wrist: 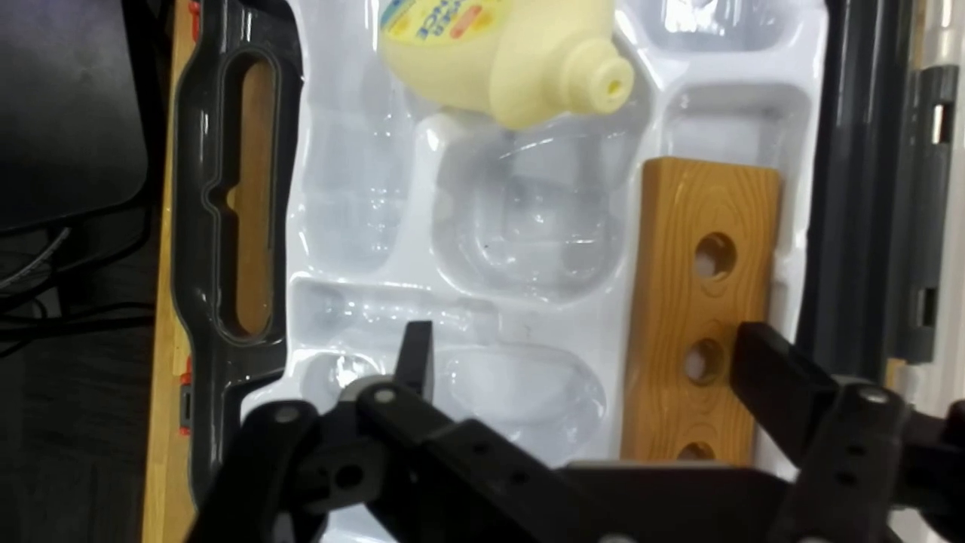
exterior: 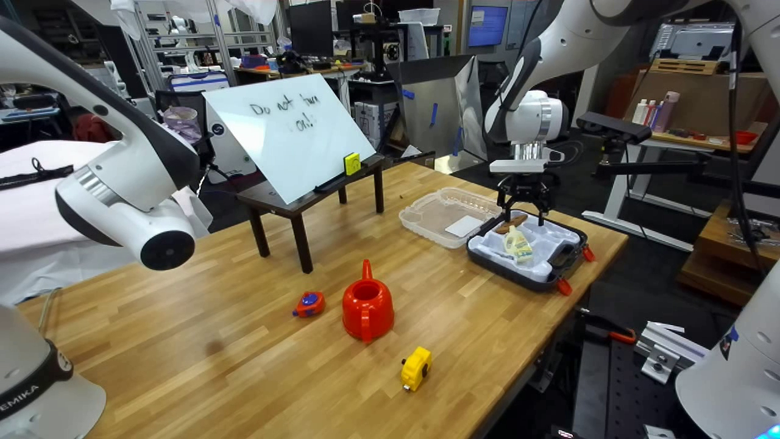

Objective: Get the brown object from the tool box and put it on the table

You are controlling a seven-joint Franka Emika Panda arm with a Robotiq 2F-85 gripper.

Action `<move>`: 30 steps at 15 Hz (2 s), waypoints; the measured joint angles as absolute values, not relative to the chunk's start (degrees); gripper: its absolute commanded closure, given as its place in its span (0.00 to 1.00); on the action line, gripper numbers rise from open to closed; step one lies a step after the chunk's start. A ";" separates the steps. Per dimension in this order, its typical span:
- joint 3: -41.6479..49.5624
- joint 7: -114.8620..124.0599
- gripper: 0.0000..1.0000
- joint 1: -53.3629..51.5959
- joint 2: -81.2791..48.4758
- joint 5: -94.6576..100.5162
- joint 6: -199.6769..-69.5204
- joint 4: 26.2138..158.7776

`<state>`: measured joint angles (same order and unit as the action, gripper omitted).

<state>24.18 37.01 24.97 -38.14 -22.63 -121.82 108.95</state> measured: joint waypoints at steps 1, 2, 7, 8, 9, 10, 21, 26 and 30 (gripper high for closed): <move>24.17 37.01 0.00 24.95 -38.14 -22.57 -121.82 108.95; 24.15 37.01 0.00 24.93 -38.14 -22.49 -121.82 108.95; 24.07 37.01 0.27 24.30 -38.15 -22.09 -121.81 108.95; 24.06 37.01 0.31 24.15 -38.15 -22.04 -121.81 108.95; 24.05 37.01 0.40 24.05 -38.15 -22.02 -121.81 108.94; 24.05 37.01 0.45 23.95 -38.14 -22.02 -121.81 108.94; 24.02 37.01 0.94 23.70 -38.00 -22.01 -121.76 108.30; 24.01 37.01 0.94 23.71 -38.07 -21.99 -121.76 108.25; 24.02 36.86 0.94 23.76 -37.61 -21.99 -121.75 107.69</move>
<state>24.02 36.86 23.76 -37.61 -21.99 -121.75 107.69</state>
